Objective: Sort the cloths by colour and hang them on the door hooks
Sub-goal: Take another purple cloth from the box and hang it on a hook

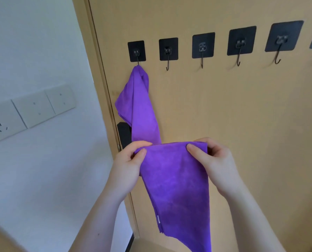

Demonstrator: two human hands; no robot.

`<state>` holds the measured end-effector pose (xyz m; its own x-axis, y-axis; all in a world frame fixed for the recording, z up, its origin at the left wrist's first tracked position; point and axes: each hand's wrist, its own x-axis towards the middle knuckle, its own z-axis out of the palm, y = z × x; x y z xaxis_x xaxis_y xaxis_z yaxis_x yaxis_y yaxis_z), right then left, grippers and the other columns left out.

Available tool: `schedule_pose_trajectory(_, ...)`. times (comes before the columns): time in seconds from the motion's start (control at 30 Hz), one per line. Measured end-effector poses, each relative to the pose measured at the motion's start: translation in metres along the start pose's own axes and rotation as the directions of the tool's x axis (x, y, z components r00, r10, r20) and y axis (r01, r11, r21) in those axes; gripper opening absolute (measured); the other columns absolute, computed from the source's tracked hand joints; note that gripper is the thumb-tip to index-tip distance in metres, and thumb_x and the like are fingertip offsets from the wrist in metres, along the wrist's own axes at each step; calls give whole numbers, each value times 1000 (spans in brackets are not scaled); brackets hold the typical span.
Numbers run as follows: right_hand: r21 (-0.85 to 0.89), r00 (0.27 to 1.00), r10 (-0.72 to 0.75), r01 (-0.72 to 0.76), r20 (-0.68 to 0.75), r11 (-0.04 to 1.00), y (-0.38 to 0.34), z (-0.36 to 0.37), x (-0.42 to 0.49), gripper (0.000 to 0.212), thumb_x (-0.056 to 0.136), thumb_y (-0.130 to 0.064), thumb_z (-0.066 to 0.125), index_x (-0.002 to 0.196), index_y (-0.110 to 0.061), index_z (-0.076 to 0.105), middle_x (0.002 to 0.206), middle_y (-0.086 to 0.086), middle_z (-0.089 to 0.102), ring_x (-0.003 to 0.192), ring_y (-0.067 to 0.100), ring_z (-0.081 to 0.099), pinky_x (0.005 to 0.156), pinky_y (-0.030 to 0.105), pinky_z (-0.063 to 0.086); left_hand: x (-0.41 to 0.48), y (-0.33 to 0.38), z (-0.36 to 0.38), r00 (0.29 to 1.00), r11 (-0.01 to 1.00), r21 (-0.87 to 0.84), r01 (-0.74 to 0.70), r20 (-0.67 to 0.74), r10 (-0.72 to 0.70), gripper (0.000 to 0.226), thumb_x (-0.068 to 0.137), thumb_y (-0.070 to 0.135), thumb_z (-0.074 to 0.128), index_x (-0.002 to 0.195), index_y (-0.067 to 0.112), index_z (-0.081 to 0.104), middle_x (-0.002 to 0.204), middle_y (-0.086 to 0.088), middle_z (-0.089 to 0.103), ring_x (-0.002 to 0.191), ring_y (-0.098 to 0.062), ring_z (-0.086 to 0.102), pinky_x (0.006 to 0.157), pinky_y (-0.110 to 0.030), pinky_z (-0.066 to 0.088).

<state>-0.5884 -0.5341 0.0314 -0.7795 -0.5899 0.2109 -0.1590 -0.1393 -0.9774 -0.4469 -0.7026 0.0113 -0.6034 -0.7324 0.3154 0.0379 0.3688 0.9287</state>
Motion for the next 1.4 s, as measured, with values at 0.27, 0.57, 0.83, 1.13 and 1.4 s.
schedule_pose_trajectory(0.27,-20,998,-23,21,-67,1000,-13,35,40,11,91,-15,74,80,-14,74,78,4,74,72,14,69,63,27,54,63,-12,5,989,967,210,-146,40,141,44,95,-4,49,102,37,66,117,13,57,115,-2,53,101,-17,40)
schedule_pose_trajectory(0.57,-44,979,-86,79,-186,996,-34,53,80,12,92,-18,72,83,-10,71,69,2,69,61,13,61,54,24,48,101,29,27,952,927,253,-278,204,229,42,95,60,48,123,32,62,117,20,60,120,-5,50,110,-35,39)
schedule_pose_trajectory(0.83,10,985,-99,101,-141,995,-50,49,121,22,95,-13,63,95,-28,79,87,-3,79,83,12,75,74,30,59,144,68,30,929,968,99,-229,319,187,33,76,46,84,105,43,68,106,21,72,108,3,64,101,-37,51)
schedule_pose_trajectory(1.13,-87,989,-146,143,-22,986,-73,33,181,14,91,-20,72,81,-20,82,79,-1,78,76,10,73,63,19,55,191,97,40,925,930,197,-310,287,248,11,83,33,82,93,31,76,82,17,74,81,2,68,77,-19,53)
schedule_pose_trajectory(1.4,37,988,-141,144,-59,989,-86,29,205,26,94,-25,68,84,-5,79,81,14,78,82,28,76,73,34,65,219,102,47,924,944,74,-320,242,294,6,92,26,74,87,25,72,85,6,73,86,-14,68,83,-32,53)
